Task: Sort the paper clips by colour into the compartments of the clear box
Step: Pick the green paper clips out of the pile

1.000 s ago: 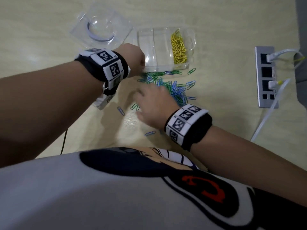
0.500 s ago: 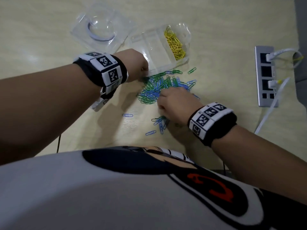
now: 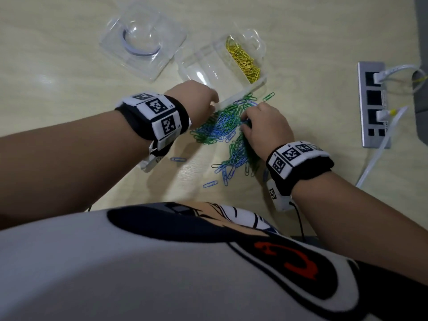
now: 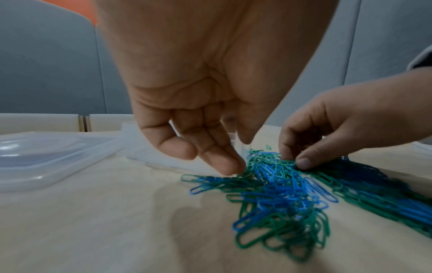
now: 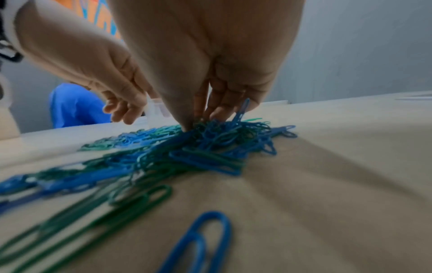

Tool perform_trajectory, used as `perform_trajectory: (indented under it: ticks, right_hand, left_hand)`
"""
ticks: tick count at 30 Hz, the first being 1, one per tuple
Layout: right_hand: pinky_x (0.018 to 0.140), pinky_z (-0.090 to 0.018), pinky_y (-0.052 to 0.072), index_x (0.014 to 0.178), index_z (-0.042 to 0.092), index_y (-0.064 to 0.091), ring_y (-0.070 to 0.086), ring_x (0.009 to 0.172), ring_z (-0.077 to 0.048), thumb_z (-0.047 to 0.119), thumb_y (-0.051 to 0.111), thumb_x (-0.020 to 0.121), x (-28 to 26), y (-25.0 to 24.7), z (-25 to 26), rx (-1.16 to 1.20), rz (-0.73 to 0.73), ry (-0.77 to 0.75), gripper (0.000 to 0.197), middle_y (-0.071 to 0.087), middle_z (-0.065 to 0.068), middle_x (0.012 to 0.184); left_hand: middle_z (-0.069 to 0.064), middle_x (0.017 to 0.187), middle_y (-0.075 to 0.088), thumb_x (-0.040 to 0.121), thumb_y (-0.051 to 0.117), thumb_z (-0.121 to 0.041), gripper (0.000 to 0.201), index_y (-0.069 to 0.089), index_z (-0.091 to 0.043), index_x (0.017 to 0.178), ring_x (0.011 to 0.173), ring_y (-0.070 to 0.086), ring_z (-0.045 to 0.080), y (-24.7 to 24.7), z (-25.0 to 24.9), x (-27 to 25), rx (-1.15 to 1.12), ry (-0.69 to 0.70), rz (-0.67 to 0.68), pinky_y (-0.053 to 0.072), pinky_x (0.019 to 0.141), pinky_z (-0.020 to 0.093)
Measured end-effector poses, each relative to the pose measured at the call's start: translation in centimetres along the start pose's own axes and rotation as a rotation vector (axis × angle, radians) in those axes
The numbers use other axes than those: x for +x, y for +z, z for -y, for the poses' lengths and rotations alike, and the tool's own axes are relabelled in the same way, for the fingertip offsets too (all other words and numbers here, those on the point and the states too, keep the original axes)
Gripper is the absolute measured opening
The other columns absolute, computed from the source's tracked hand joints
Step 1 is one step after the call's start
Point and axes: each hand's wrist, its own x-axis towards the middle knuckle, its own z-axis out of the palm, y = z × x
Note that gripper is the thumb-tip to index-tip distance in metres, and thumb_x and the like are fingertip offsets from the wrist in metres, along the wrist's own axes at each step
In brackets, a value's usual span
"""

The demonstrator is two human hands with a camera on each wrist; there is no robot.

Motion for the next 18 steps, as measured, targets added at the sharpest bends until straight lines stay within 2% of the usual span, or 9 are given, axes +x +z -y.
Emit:
perform_trajectory:
  ticks: [2,5,7,8,10,12,13,15,18]
  right_hand:
    - [0.082,-0.038,0.043,0.101,0.017,0.065,0.055,0.098,-0.031,0.025,0.052,0.093,0.1,-0.5,-0.3,0.001,0.013,0.036,0.017,0.059,-0.009,0.104]
    - [0.081,-0.036,0.045,0.1,0.018,0.066,0.057,0.094,-0.029,0.022,0.05,0.093,0.1,-1.0,-0.8,0.061,0.002,0.086,0.017,0.06,-0.007,0.102]
    - [0.081,-0.033,0.048,0.098,0.019,0.065,0.059,0.092,-0.024,0.021,0.054,0.091,0.1,-1.3,-1.1,0.21,-0.046,0.125,0.014,0.063,-0.003,0.099]
    - [0.082,-0.033,0.05,0.098,0.02,0.065,0.06,0.09,-0.021,0.02,0.056,0.09,0.1,-1.5,-1.1,0.3,-0.069,0.14,0.013,0.065,0.0,0.095]
    - [0.08,-0.03,0.051,0.098,0.022,0.066,0.061,0.082,-0.015,0.019,0.059,0.088,0.0,-1.8,-0.9,0.449,-0.084,0.147,0.012,0.064,0.006,0.084]
    - [0.077,-0.026,0.052,0.096,0.025,0.065,0.06,0.076,-0.01,0.019,0.061,0.086,-0.1,-1.9,-0.4,0.535,-0.066,0.124,0.012,0.064,0.009,0.079]
    - [0.076,-0.025,0.051,0.096,0.026,0.064,0.061,0.075,-0.008,0.018,0.061,0.086,-0.2,-2.0,-0.2,0.558,-0.051,0.11,0.013,0.065,0.009,0.08]
    - [0.077,-0.024,0.051,0.097,0.027,0.062,0.063,0.077,-0.007,0.015,0.059,0.085,-0.3,-2.0,0.1,0.58,-0.02,0.093,0.017,0.067,0.008,0.084]
    - [0.078,-0.023,0.051,0.099,0.025,0.06,0.064,0.079,-0.009,0.011,0.057,0.084,-0.3,-2.0,0.1,0.594,-0.005,0.098,0.02,0.067,0.008,0.086]
  left_hand:
    - [0.008,0.102,0.068,0.093,0.051,-0.027,0.03,0.051,-0.021,0.123,0.101,0.059,0.029,0.1,0.3,-0.2,-0.122,-0.012,-0.045,0.048,0.084,0.037]
    - [-0.001,0.083,0.066,0.088,0.058,-0.027,0.02,0.051,-0.019,0.105,0.083,0.059,0.023,0.2,0.3,-0.7,-0.286,0.004,-0.043,0.045,0.073,0.031]
    - [-0.008,0.076,0.064,0.09,0.057,-0.028,0.011,0.056,-0.02,0.097,0.076,0.059,0.016,0.4,-0.2,-1.1,-0.375,0.009,0.02,0.04,0.068,0.025]
    - [-0.007,0.075,0.066,0.093,0.055,-0.029,0.012,0.059,-0.018,0.096,0.073,0.062,0.014,0.6,-0.4,-1.2,-0.474,-0.011,0.064,0.042,0.066,0.024]
    - [0.003,0.077,0.07,0.099,0.045,-0.031,0.026,0.061,-0.011,0.101,0.068,0.067,0.016,1.3,-1.0,-1.5,-0.812,-0.097,0.185,0.048,0.063,0.025]
    - [0.014,0.082,0.069,0.102,0.037,-0.036,0.04,0.059,-0.003,0.107,0.072,0.068,0.024,1.8,-1.5,-1.7,-1.105,-0.181,0.258,0.053,0.065,0.032]
    - [0.018,0.085,0.069,0.102,0.035,-0.039,0.045,0.059,-0.001,0.109,0.077,0.068,0.028,2.1,-1.7,-1.7,-1.175,-0.207,0.269,0.055,0.07,0.037]
    - [0.02,0.088,0.069,0.102,0.033,-0.043,0.051,0.058,0.0,0.111,0.084,0.069,0.031,2.3,-2.0,-1.5,-1.26,-0.237,0.286,0.055,0.079,0.044]
    - [0.018,0.087,0.068,0.101,0.032,-0.047,0.055,0.059,0.0,0.11,0.085,0.069,0.031,2.2,-2.1,-1.3,-1.336,-0.274,0.291,0.056,0.084,0.047]
